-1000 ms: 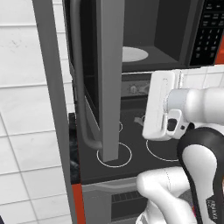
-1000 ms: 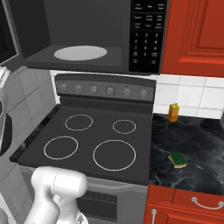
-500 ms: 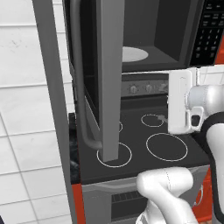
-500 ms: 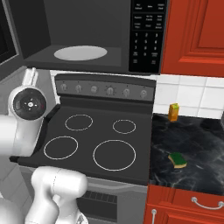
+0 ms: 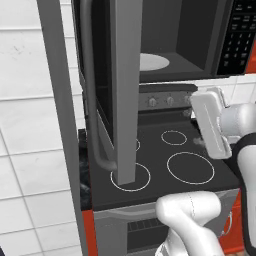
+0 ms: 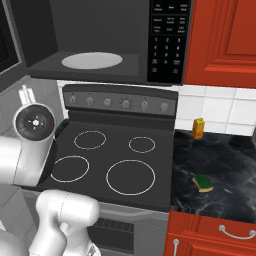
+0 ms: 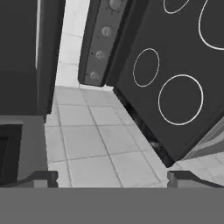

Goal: Place the sponge inside the microwave to prepare for sanitizing.

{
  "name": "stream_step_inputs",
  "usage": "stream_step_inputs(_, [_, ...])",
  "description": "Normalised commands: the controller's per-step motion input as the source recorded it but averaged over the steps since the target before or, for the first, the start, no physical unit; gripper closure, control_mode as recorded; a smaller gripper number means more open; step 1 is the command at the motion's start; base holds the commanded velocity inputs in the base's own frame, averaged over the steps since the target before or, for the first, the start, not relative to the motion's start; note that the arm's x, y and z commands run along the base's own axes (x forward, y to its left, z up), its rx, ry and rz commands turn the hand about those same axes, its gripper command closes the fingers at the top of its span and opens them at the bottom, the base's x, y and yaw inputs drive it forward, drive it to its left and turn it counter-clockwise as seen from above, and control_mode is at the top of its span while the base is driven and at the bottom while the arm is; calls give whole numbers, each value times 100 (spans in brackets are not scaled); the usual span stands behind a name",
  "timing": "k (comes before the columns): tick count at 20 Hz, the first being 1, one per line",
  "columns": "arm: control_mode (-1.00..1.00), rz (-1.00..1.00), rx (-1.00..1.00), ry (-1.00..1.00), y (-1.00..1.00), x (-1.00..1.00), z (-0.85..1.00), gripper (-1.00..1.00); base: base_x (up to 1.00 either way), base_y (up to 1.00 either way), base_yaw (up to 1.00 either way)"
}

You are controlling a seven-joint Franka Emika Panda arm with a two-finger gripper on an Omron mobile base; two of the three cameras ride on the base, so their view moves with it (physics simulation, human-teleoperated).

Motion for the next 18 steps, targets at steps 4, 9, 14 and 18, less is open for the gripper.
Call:
stream_step_inputs(4, [-100, 30, -72, -11, -38, 0, -27, -100, 0, 0, 0])
stream_step_inputs(9, [-100, 18, -71, 0, -59, 0, 0, -100, 0, 0, 0])
stream_step_inputs(14, [-100, 7, -66, 5, -52, 0, -6, -100, 0, 0, 0])
stream_step_inputs(18, [-100, 0, -58, 20, -57, 2, -19, -100, 0, 0, 0])
